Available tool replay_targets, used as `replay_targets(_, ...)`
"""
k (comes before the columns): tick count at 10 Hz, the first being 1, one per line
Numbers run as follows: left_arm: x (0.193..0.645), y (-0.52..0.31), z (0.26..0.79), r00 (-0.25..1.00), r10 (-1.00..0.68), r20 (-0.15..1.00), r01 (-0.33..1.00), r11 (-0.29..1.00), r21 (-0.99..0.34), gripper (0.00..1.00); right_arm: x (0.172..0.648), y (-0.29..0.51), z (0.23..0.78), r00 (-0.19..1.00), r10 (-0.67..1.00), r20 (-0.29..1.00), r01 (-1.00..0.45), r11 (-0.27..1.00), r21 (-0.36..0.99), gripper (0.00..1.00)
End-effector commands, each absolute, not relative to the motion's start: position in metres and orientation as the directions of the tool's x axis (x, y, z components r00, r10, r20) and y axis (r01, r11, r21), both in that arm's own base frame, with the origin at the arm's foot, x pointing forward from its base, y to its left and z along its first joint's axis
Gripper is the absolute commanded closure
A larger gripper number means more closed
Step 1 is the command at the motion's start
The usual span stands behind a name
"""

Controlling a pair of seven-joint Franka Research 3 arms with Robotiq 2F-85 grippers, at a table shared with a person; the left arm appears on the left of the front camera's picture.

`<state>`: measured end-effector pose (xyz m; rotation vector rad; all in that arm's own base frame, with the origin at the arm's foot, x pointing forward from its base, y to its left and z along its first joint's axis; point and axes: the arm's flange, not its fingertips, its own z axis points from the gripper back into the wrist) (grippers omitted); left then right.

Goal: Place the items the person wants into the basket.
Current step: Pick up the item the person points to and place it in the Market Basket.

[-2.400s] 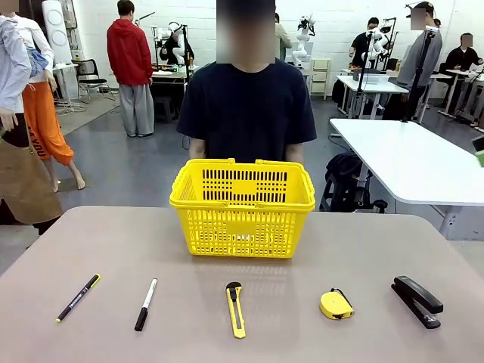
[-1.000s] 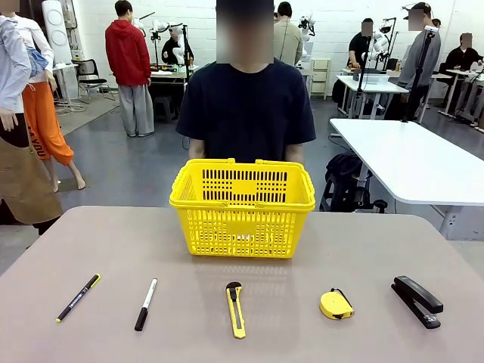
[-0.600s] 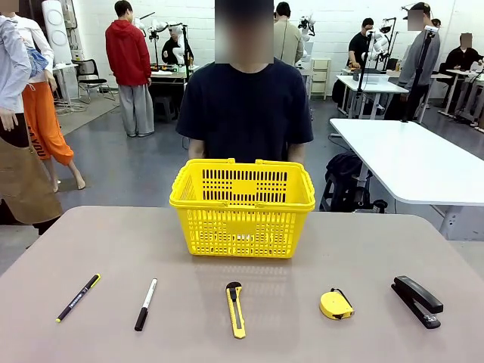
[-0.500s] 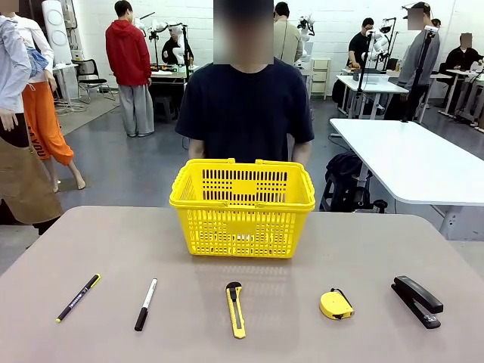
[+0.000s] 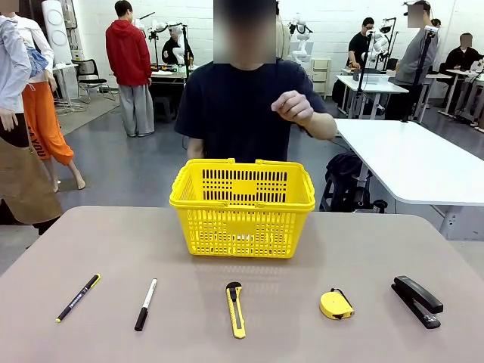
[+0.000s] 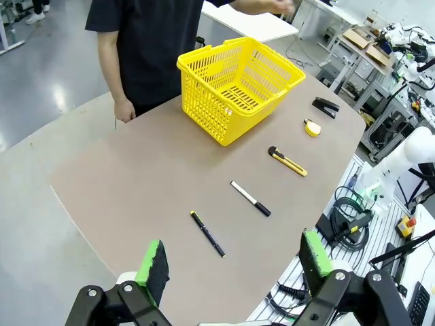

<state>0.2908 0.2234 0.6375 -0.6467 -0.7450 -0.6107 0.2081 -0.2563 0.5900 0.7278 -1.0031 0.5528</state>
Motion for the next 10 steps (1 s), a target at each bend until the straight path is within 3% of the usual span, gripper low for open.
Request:
replay_targets(1, 0.292, 0.225, 0.64, 0.564, -0.271, 0.78, 0.716, 0.632, -0.298, 0.0, 0.209, -0.258, 0.593, 0.42, 0.089, 0.903, -0.723, 0.634, 0.273, 0.0)
replay_targets(9, 0.291, 0.224, 0.637, 0.585, -0.267, 0.766, 0.698, 0.647, -0.307, 0.0, 0.209, -0.258, 0.593, 0.42, 0.089, 0.903, -0.723, 0.634, 0.273, 0.0)
replay_targets(10, 0.299, 0.158, 0.661, 0.536, -0.449, 0.715, 0.753, 0.637, -0.165, 0.0, 0.209, -0.258, 0.593, 0.42, 0.089, 0.903, -0.723, 0.634, 0.273, 0.0)
